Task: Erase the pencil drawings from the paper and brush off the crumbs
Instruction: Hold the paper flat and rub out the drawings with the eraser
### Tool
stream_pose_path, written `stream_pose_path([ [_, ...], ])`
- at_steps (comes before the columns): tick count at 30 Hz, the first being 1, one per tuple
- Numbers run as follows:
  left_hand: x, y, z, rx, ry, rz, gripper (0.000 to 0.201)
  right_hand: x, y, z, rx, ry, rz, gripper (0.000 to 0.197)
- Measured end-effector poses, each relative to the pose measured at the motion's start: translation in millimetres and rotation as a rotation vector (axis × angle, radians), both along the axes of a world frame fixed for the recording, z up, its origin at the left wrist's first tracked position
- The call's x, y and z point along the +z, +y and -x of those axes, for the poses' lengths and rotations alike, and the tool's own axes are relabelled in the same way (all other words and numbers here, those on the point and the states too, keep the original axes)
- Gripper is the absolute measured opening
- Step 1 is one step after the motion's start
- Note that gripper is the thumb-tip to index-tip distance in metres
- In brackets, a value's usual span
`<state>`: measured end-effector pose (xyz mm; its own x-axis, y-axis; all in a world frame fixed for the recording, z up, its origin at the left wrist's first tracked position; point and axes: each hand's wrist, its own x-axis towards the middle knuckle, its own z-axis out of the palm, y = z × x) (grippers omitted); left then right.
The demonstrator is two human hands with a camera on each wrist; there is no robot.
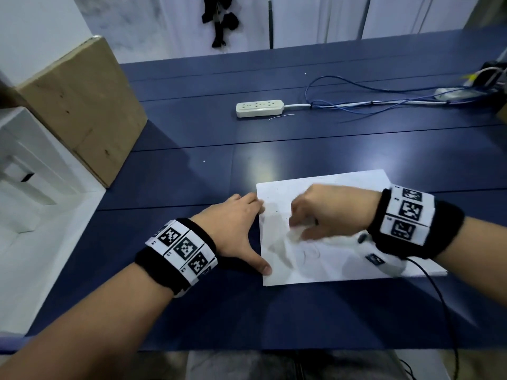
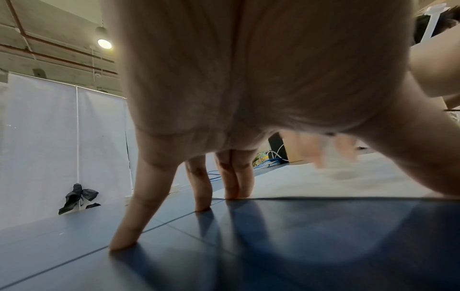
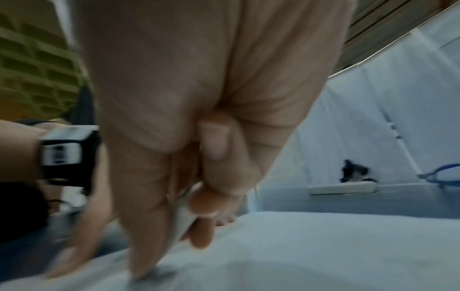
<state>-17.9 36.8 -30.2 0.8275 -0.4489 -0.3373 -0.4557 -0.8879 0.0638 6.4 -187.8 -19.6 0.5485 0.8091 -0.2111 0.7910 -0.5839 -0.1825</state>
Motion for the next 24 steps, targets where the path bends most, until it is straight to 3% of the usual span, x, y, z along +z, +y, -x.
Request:
stream_pose_path([
  [4,0.4,-0.8,-0.8,-0.004,0.009,0.001,0.129,3.6,1.7,25.0,0.119,0.228,0.066,0.024],
  [8,0.8,-1.0,-0.2,-0.002,0.006,0.01,0.127,-0.3,-0.1,-6.5,-0.068,-0.032,0.038,0.023],
  [11,1.4,-0.6,0.1,0.003,0.005,0.013,0.127,-4.0,-4.6,-9.8,-0.133,-0.094,0.005,0.027],
  [14,0.7,-0.2,-0.9,0.0,0.003,0.008,0.129,2.0,-3.0,19.0,0.069,0.095,-0.005,0.018],
  [17,0.2,-0.9,-1.5,-0.002,0.006,0.001,0.131,3.8,-2.7,27.3,0.078,0.245,0.045,0.024],
  [22,1.7,-2.2,-1.3,0.0,0.007,0.001,0.127,3.3,2.7,-16.0,-0.171,-0.075,0.054,0.016],
  [24,2.0,-1.5,-0.8,0.008,0.008,0.005,0.125,-0.4,2.3,-20.0,-0.185,-0.134,0.055,0.021],
])
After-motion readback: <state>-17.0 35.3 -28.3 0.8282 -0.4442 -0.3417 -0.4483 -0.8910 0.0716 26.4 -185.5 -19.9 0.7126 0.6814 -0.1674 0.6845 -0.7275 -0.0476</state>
